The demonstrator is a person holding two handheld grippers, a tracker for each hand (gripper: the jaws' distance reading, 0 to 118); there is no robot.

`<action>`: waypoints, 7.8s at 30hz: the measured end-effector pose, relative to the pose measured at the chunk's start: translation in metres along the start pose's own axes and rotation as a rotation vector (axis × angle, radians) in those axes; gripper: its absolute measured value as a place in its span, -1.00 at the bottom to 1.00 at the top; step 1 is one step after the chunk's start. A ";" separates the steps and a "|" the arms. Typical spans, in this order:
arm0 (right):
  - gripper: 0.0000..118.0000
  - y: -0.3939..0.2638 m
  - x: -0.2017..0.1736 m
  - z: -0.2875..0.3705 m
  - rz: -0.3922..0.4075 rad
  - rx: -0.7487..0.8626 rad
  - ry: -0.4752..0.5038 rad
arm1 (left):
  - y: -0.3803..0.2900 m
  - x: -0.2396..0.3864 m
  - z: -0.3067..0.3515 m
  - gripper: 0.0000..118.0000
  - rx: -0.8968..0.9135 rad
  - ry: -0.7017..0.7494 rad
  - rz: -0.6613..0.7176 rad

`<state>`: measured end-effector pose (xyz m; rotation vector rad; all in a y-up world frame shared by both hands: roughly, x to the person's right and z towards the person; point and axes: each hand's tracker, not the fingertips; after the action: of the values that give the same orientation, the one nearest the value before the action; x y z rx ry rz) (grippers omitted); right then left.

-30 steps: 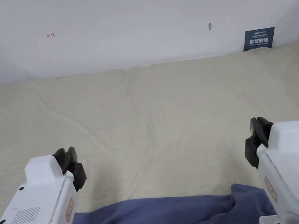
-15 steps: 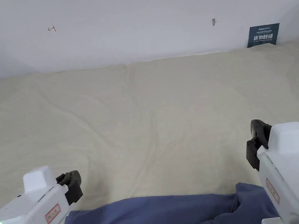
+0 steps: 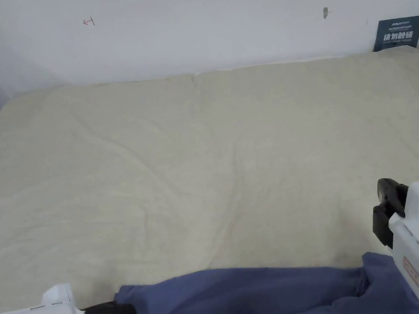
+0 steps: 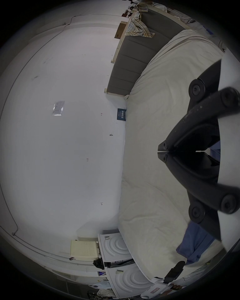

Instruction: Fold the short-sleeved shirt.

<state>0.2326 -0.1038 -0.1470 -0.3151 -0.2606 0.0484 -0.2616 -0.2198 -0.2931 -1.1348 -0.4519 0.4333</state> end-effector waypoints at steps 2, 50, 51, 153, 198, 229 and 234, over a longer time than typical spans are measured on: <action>-0.98 -0.002 -0.002 -0.004 -0.001 -0.016 -0.001 | -0.003 -0.004 -0.008 0.56 0.001 0.014 -0.006; -0.98 -0.009 0.037 0.004 -0.050 -0.060 -0.018 | 0.012 0.023 0.046 -0.92 0.118 0.231 -0.083; -0.98 -0.009 0.039 0.004 -0.054 -0.057 -0.015 | 0.013 0.036 0.043 -0.92 0.112 0.225 -0.093; -0.97 -0.011 0.052 0.006 -0.064 -0.113 0.005 | -0.016 0.054 -0.082 0.81 -0.104 -0.150 0.013; -0.97 -0.009 0.071 0.021 -0.079 -0.087 0.009 | -0.009 0.244 -0.057 -0.85 -0.128 0.054 -0.425; -0.97 -0.015 0.099 0.038 -0.122 -0.089 -0.050 | -0.058 0.300 -0.101 -0.57 0.180 -0.078 -0.462; -0.97 -0.015 0.096 0.038 -0.119 -0.089 -0.042 | -0.066 0.275 -0.097 -1.00 0.315 0.046 -0.590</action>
<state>0.3158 -0.0982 -0.0839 -0.3863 -0.3233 -0.0740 0.0270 -0.1676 -0.2322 -0.6615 -0.6262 -0.0407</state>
